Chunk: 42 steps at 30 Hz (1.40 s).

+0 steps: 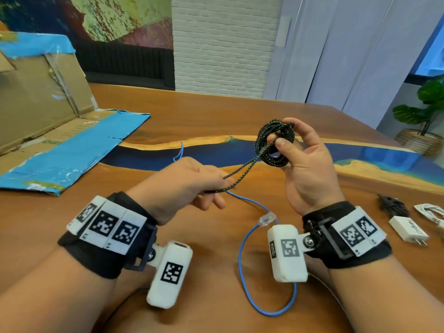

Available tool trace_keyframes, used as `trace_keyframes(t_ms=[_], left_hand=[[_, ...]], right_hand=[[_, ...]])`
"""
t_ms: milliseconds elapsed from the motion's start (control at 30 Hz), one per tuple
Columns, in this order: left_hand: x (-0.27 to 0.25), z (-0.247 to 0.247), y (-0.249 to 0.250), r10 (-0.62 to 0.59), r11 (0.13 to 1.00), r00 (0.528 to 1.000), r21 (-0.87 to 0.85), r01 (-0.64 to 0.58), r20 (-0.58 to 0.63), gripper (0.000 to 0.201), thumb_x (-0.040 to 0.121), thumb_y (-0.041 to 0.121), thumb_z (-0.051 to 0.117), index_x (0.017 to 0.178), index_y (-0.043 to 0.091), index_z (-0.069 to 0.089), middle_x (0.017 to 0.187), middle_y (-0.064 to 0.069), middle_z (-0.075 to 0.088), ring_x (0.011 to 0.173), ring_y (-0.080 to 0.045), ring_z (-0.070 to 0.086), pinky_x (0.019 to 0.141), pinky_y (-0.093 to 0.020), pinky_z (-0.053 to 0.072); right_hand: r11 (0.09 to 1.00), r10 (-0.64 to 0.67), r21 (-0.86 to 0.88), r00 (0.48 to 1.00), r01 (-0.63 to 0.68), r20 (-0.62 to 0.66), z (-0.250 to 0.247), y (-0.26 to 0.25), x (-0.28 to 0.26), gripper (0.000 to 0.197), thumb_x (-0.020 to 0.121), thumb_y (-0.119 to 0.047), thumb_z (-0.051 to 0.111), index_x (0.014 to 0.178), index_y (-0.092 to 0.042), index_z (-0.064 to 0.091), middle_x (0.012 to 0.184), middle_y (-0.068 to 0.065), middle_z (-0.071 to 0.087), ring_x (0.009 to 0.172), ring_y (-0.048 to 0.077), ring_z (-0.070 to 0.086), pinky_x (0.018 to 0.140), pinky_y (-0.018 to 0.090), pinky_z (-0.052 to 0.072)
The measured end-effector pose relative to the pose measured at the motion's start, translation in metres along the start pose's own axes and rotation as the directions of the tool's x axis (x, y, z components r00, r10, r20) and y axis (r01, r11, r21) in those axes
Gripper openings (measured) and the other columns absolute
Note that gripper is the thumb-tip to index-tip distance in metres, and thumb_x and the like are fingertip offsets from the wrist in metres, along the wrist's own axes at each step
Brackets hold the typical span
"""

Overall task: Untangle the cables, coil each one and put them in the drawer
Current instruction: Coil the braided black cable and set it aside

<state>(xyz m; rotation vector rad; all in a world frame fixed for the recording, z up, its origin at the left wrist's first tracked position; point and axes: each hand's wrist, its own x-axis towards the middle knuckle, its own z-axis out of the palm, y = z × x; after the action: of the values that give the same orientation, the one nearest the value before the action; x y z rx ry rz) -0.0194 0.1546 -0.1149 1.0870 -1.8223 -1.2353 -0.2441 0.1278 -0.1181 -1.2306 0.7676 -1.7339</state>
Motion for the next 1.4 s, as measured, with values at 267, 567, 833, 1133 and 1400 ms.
trace_keyframes(t_ms=[267,567,833,1133,1400], left_hand=[[0.004,0.012,0.002,0.102,0.982,0.974,-0.134,-0.131,-0.204,0.042,0.077,-0.008,0.08,0.113,0.011,0.07,0.102,-0.008,0.077,0.065,-0.01,0.069,0.059,-0.017,0.051],[0.005,0.017,0.007,0.286,0.877,0.803,-0.195,-0.44,-0.523,0.005,0.087,0.002,0.071,0.091,0.004,0.074,0.075,-0.009,0.076,0.064,-0.016,0.069,0.064,-0.019,0.053],[0.008,0.007,-0.001,-0.068,0.988,0.975,-0.149,0.036,-0.21,0.027,0.1,0.004,0.052,0.121,0.009,0.067,0.072,-0.006,0.072,0.064,-0.02,0.064,0.065,-0.033,0.042],[0.005,0.012,0.007,0.042,0.953,0.951,-0.275,-0.13,-0.305,0.032,0.099,-0.004,0.036,0.09,-0.001,0.067,0.058,0.003,0.038,0.05,-0.017,0.036,0.05,-0.025,0.033],[0.006,0.001,0.004,0.062,0.989,0.931,-0.106,-0.106,-0.36,0.031,0.098,0.034,0.063,0.076,0.017,0.076,0.056,-0.003,0.02,0.05,-0.02,0.016,0.045,-0.022,0.023]], right_hand=[[0.995,0.04,-0.09,0.999,-0.038,0.017,-0.004,0.001,0.003,0.031,0.097,0.003,0.059,0.116,-0.021,0.064,0.094,0.004,0.077,0.088,0.019,0.072,0.075,0.037,0.055],[0.982,0.165,-0.088,0.986,-0.167,-0.034,0.002,0.014,-0.002,0.032,0.094,0.002,0.064,0.118,-0.019,0.064,0.097,0.004,0.077,0.086,0.023,0.071,0.056,0.032,0.051],[0.987,0.146,-0.073,0.989,-0.146,-0.007,0.0,0.013,-0.002,0.03,0.093,0.005,0.064,0.114,-0.015,0.062,0.1,0.012,0.077,0.087,0.027,0.074,0.066,0.045,0.059],[0.986,0.148,-0.08,0.989,-0.146,0.027,0.005,0.016,-0.005,0.028,0.091,0.009,0.065,0.108,-0.013,0.066,0.099,0.012,0.075,0.084,0.027,0.075,0.06,0.041,0.059],[0.978,0.195,0.057,0.976,-0.201,0.091,0.008,0.011,-0.008,0.028,0.084,-0.009,0.07,0.112,-0.008,0.067,0.108,0.017,0.073,0.098,0.028,0.071,0.071,0.051,0.06]])
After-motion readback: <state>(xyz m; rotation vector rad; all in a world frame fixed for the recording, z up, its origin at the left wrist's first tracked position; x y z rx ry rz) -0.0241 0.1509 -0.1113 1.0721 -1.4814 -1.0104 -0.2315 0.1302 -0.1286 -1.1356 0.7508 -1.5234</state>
